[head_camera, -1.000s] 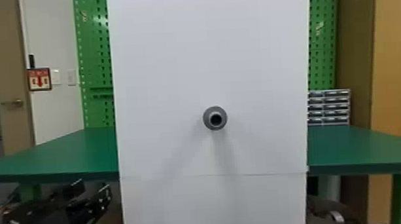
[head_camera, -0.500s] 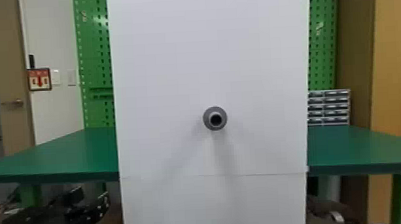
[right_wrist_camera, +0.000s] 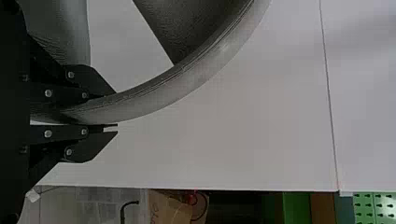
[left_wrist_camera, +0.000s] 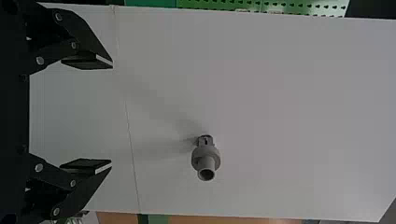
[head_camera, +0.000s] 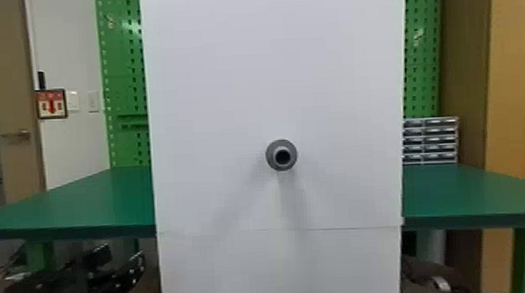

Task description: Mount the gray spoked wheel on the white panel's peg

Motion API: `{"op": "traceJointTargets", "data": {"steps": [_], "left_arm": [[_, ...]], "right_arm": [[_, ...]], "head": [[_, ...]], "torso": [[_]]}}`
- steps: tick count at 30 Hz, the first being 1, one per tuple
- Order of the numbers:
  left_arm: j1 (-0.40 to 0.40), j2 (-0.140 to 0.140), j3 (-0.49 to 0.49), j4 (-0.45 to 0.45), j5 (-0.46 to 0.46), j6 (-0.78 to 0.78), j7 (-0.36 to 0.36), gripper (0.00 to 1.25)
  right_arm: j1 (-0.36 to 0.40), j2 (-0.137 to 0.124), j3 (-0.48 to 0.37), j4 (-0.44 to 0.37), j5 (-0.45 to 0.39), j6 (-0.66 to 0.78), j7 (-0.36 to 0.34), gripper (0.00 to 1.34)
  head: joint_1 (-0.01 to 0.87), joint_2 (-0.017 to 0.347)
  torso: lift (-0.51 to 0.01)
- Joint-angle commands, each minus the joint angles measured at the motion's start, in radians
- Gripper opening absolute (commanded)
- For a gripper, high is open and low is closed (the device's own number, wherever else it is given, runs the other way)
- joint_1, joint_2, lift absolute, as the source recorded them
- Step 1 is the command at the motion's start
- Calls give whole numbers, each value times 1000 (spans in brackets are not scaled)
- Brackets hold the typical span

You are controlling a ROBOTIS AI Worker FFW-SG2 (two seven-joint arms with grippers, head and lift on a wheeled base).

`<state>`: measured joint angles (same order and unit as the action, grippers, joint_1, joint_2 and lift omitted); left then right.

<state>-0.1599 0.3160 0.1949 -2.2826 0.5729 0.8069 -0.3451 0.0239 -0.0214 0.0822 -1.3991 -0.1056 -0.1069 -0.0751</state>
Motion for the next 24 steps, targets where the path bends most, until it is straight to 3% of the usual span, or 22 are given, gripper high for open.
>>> {"op": "traceJointTargets", "data": {"steps": [1,7,18,24], "left_arm": [[-1,0,0,0,-2,2,0,755],[-1,0,-2,0,-4,3,0,755],[-1,0,-5,2,-5,5,0,753],[-4,0,-8,3,-7,5,0,753]], "right_arm": [[-18,1,5,-47,-2,67,0,170],[-35,0,8,-113,-3,159,-5,170],[-70,-18,54,-274,-26,369,-127,169],[-113,-32,76,-373,-40,513,-152,169]], "head": [[114,-8],[114,-8],[114,-8],[114,-8]], "torso": [[-467],[-467],[-466],[-466]]}}
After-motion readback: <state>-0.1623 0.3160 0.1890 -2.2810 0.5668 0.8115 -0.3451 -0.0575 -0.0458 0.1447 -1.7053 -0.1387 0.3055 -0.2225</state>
